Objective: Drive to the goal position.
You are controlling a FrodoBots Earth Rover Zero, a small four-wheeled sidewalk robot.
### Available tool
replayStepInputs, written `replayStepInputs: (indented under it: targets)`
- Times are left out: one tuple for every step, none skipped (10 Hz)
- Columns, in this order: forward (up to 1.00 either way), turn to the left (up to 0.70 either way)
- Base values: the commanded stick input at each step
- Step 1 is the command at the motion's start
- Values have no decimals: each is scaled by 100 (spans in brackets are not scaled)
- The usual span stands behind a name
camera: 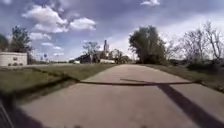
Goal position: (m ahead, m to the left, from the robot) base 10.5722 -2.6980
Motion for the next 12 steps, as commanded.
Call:
replayStepInputs:
  targets:
    - [100, 0]
    - [100, 0]
    - [100, 0]
    - [100, 0]
    - [100, 0]
    - [100, 0]
    - [100, 0]
    - [100, 0]
    - [100, 0]
    - [100, 0]
    - [100, 0]
    - [100, 0]
